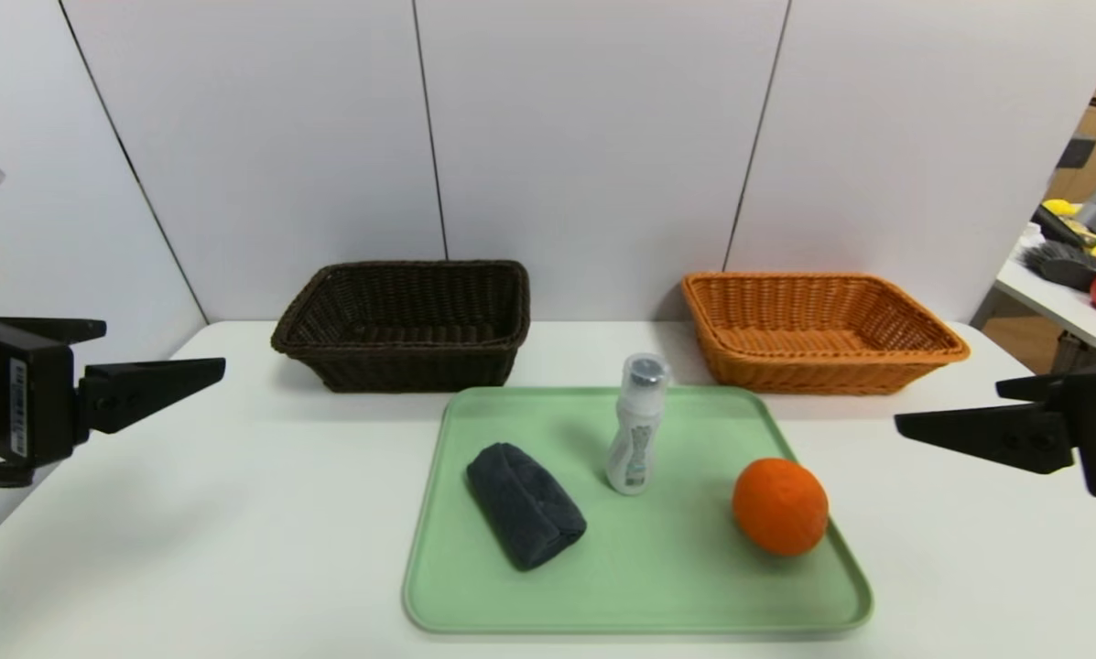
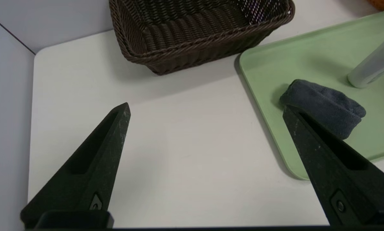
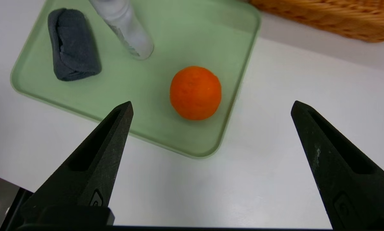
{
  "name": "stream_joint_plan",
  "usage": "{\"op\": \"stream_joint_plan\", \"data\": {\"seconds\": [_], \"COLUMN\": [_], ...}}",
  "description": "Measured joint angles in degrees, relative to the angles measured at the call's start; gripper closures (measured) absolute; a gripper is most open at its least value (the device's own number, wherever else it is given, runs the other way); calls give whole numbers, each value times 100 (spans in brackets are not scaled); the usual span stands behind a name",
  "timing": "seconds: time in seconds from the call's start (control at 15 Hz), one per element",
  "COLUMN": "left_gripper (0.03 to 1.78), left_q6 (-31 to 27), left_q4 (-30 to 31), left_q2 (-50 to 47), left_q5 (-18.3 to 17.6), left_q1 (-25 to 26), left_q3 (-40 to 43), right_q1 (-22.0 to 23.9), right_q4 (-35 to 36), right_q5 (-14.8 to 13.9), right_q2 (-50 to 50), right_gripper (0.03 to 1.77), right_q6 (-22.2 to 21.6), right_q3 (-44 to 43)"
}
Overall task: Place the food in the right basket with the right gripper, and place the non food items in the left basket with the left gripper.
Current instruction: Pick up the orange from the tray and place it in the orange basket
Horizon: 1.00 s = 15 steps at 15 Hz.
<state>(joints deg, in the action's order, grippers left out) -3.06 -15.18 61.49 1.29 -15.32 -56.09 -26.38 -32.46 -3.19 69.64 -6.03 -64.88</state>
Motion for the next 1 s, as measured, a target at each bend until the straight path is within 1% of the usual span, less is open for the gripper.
{"op": "stream_joint_plan", "data": {"seconds": [0.13, 0.27, 0.47, 0.53, 0.67, 0.73, 0.8, 0.87, 1.0], "left_gripper": [12, 12, 12, 12, 12, 12, 12, 12, 12], "left_q6": [28, 26, 26, 26, 26, 23, 23, 26, 28], "left_q4": [5, 7, 7, 7, 7, 9, 7, 7, 13], "left_q2": [37, 48, 83, 96, 110, 111, 113, 113, 111], "left_q5": [13, 16, 11, 7, 9, 7, 7, 7, -2], "left_q1": [-50, -63, -68, -68, -71, -71, -74, -74, -77], "left_q3": [133, 173, 188, 207, 249, 273, 293, 301, 315], "right_q1": [-296, -490, -716, -755, -813, -846, -859, -868, -881], "right_q4": [-59, -236, -380, -384, -384, -391, -413, -411, -406], "right_q5": [-107, -251, -330, -341, -460, -490, -499, -524, -706], "right_q2": [373, 734, 1208, 1351, 1621, 1732, 1829, 1892, 2018], "right_gripper": [10, 10, 10, 10, 10, 10, 10, 10, 10], "right_q6": [-107, -199, -610, -695, -1056, -1275, -1392, -1403, -1410], "right_q3": [2, 7, -24, -50, -138, -182, -205, -226, -238]}}
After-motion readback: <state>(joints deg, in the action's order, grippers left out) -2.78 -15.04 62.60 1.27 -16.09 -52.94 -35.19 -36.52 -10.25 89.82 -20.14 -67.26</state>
